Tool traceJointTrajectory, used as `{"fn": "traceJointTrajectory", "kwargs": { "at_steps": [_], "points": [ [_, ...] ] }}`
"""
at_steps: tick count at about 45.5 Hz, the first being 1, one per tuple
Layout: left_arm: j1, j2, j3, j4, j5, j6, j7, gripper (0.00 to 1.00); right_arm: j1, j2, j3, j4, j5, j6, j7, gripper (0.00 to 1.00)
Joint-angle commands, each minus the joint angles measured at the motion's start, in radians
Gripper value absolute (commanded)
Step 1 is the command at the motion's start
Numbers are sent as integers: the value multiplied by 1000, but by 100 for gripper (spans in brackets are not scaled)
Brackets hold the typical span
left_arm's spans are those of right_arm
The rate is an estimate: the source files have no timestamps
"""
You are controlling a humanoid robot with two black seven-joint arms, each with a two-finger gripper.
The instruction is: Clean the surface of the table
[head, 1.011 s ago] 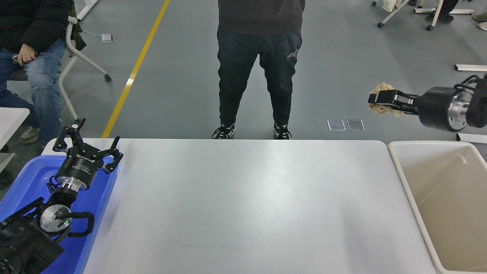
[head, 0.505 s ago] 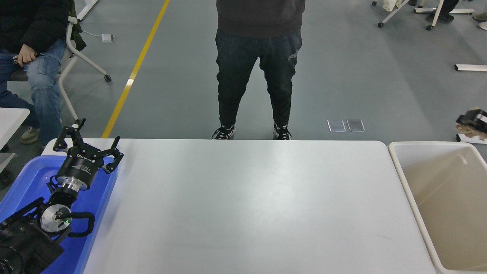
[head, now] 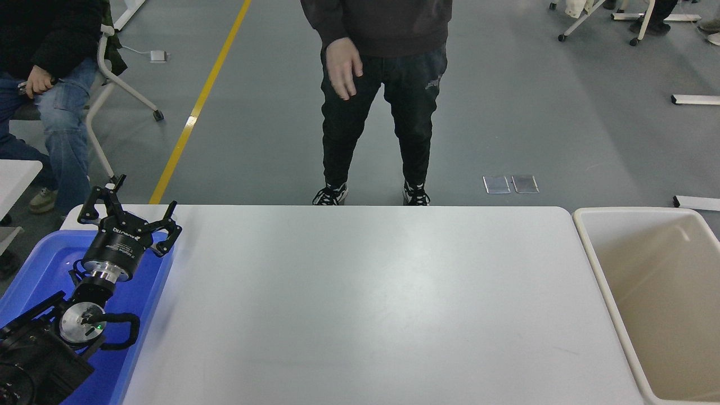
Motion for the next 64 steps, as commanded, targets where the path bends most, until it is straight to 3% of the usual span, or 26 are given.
{"fn": "traceJointTrajectory", "kwargs": {
  "at_steps": [1, 17, 49, 50, 53, 54, 64],
  "points": [
    [0, 1, 0, 0, 0, -1, 0, 100, -121, 203, 149, -259, 48, 3, 3, 0],
    [0, -1, 0, 0, 0, -1, 0, 100, -128, 413, 158, -499, 48, -3, -3, 0],
    [0, 1, 0, 0, 0, 0, 0, 100, -128, 432, 146, -502, 48, -49, -8, 0],
    [0, -1, 0, 0, 0, 0, 0, 100, -128, 432, 144, -502, 48, -49, -8, 4],
    [0, -1, 0, 0, 0, 0, 0, 100, -128, 432, 157, -505, 48, -55, -11, 79],
    [0, -1, 0, 0, 0, -1, 0, 100, -128, 432, 157, -505, 48, -58, -11, 99],
    [0, 1, 0, 0, 0, 0, 0, 100, -128, 430, 154, -503, 48, -63, -11, 100]
  ]
}}
